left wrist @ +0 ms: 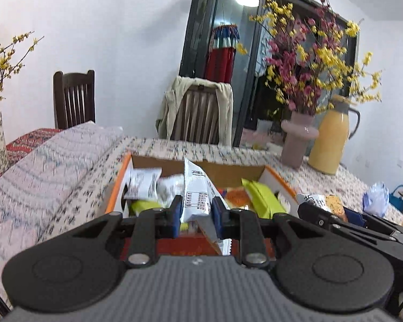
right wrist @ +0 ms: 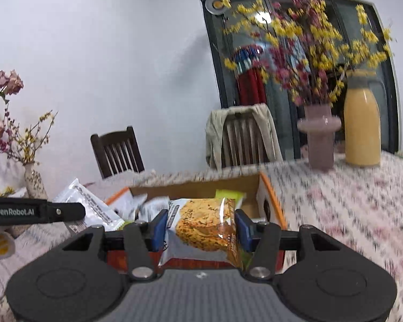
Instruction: Organize snacks
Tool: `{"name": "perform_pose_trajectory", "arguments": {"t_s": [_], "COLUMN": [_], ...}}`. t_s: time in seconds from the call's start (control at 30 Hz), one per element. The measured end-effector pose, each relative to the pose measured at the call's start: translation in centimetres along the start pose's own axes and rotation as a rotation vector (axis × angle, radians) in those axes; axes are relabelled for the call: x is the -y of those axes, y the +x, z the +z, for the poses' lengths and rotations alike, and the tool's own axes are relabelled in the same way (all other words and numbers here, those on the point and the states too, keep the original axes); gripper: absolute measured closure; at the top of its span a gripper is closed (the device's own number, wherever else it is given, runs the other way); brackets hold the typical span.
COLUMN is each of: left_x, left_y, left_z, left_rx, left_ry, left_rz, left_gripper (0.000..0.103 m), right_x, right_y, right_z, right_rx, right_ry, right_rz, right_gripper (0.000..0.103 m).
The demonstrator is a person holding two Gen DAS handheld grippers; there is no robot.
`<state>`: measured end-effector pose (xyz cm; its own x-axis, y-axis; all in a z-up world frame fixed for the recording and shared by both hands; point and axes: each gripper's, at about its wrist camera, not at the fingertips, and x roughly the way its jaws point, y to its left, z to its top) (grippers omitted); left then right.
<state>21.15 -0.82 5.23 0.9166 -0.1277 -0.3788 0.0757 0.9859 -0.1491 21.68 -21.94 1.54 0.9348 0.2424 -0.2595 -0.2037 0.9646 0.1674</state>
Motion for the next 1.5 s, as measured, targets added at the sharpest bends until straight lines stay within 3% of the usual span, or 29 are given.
{"name": "perform_pose_trajectory", "arguments": {"t_s": [0.3,0.4,0.5,0.73,0.77,0.83,0.9,0.97,1.0,1.5], "left_x": [-1.2,-1.9,-2.6,-2.9,-2.9,-3.0,-2.9,-3.0,-3.0,-2.0], "left_y": [5.3,7.5,9.3,9.0,8.9,8.8,8.6,8.3,8.2,5.9], "left_z": [2.7,2.1,1.3,0.8,0.7,0.7,0.6,0.6,0.6,0.9], "left_rx": [0.023,0.043,0.014,0.023,0.028,0.040,0.069,0.091,0.102,0.157], "left_ry": [-0.043,-0.054,-0.053,-0.055,-0.056,-0.061,-0.060,-0.069,-0.076,-0.040], "left_rz": [0.035,0.062,0.074,0.078,0.087,0.106,0.153,0.178,0.188,0.204], "left_gripper": [0.079,0.079,0.079,0.078,0.076,0.057,0.026,0.008,0.000,0.000], "right_x": [-0.8,-0.3,0.1,0.2,0.2,0.4,0.7,1.2,1.4,0.8], "right_y": [6.4,8.8,10.1,10.7,10.6,10.5,10.2,10.0,10.0,8.9], "right_z": [3.1,2.6,1.2,0.4,0.3,0.2,0.2,0.2,0.2,0.7], "right_rx": [0.013,0.009,-0.009,-0.053,-0.057,-0.063,-0.064,-0.057,-0.052,-0.040], "right_ry": [-0.040,-0.012,-0.011,-0.020,-0.018,-0.008,0.007,0.029,0.039,0.026], "right_rz": [-0.036,-0.047,-0.050,-0.067,-0.069,-0.079,-0.091,-0.102,-0.108,-0.113], "right_gripper": [0.052,0.052,0.052,0.051,0.048,0.042,0.031,0.006,0.003,0.000]}}
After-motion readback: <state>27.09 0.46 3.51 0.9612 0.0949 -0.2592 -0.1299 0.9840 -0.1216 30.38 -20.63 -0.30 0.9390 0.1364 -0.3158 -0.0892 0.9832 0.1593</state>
